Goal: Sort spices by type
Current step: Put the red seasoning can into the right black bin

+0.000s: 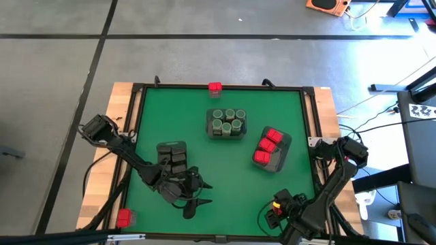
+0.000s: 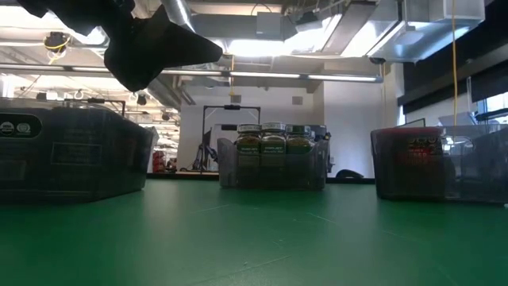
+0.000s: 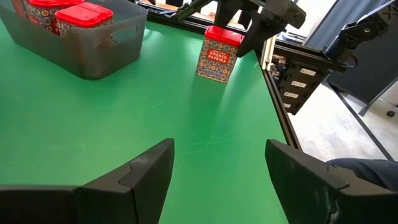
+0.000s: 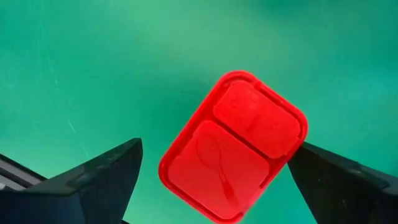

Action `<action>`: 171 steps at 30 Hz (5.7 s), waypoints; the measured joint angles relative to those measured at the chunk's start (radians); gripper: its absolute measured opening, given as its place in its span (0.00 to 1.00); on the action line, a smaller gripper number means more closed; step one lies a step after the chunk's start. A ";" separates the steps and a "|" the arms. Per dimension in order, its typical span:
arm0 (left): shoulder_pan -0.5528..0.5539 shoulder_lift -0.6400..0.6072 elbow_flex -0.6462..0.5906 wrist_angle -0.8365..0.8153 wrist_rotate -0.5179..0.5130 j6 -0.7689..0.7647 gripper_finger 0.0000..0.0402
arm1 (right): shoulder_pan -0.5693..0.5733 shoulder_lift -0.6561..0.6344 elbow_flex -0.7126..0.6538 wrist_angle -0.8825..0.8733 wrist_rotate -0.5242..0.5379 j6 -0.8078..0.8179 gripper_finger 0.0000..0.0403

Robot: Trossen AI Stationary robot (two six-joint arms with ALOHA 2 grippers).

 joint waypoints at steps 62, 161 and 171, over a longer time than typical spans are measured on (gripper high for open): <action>0.135 -0.228 0.000 -0.458 -0.002 0.063 0.62 | -0.301 -0.509 -0.144 -0.419 0.277 -0.320 0.56; 0.133 -0.234 0.000 -0.531 0.041 0.251 0.62 | -0.429 -0.294 -0.075 -0.153 0.485 -0.364 0.78; -0.007 -0.252 0.103 -0.843 0.095 0.346 0.62 | -0.237 -0.291 -0.202 0.508 0.819 -0.758 0.78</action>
